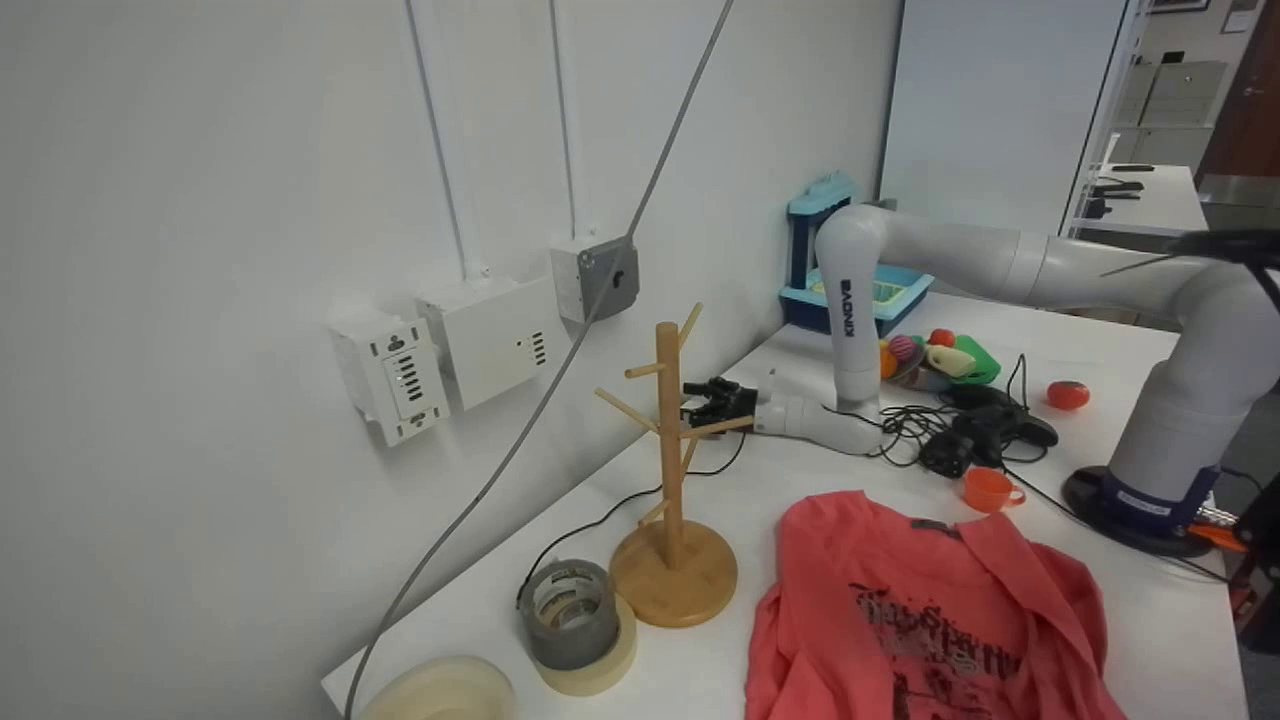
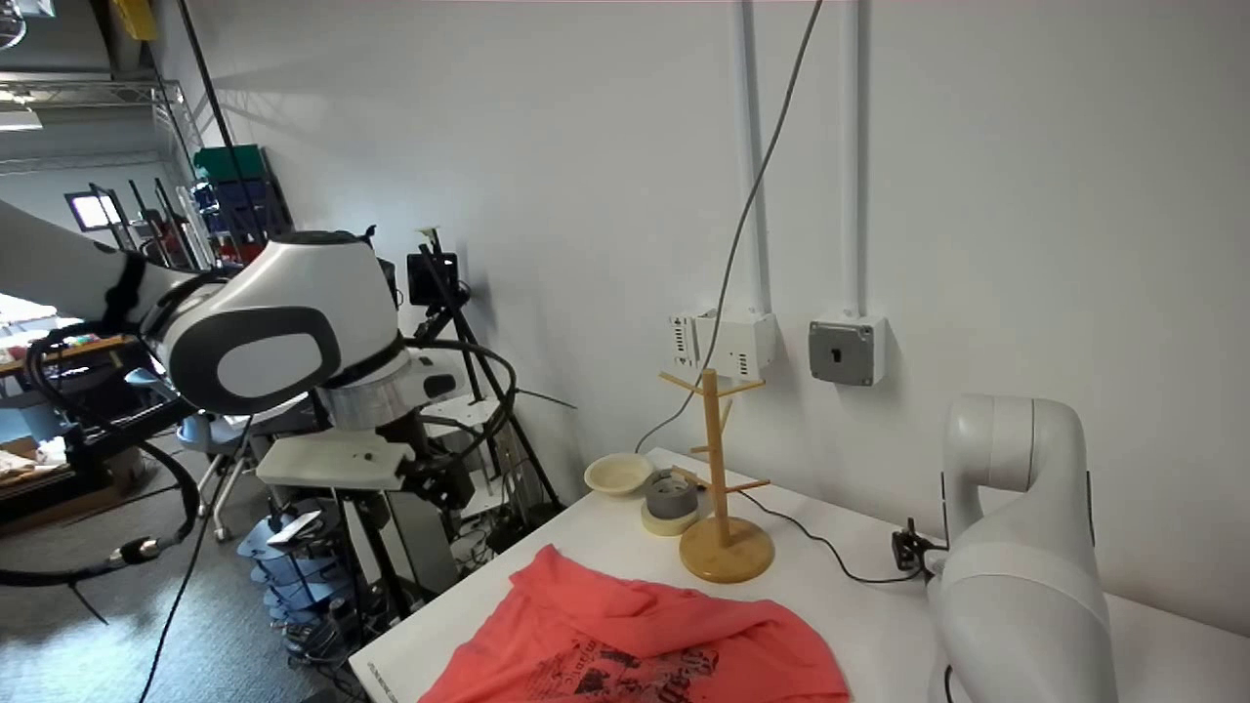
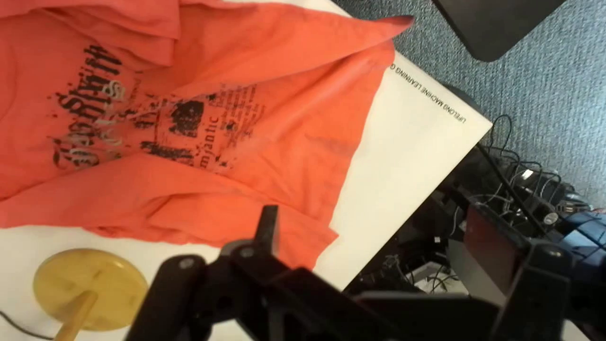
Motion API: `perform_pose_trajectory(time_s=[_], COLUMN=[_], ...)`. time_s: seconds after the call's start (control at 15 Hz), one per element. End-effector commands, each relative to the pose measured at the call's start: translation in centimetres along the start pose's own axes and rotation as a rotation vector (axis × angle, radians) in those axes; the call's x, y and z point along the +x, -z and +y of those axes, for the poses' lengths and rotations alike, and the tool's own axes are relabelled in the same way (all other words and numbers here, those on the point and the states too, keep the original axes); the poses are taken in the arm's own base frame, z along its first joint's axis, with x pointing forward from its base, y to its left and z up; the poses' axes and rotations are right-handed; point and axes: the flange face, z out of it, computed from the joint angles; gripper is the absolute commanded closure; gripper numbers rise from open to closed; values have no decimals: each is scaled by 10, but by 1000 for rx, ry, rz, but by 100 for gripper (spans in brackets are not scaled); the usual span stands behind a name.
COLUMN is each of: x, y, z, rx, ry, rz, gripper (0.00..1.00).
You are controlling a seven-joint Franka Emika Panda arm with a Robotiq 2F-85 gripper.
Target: Unfold the peach shirt
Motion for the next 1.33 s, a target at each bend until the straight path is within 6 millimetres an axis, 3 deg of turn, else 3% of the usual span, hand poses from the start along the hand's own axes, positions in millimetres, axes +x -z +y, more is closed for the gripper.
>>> perform_pose_trajectory(time_s=[0.0, 0.13, 0.2, 0.4, 1.27], x=[-7, -12, -5, -7, -7], y=[39, 48, 33, 41, 41], z=[5, 9, 10, 13, 13], rx=[-37, -52, -38, -47, -47], ry=[3, -3, -11, -15, -12], rz=[77, 100, 72, 88, 89], gripper=[0, 0, 0, 0, 0])
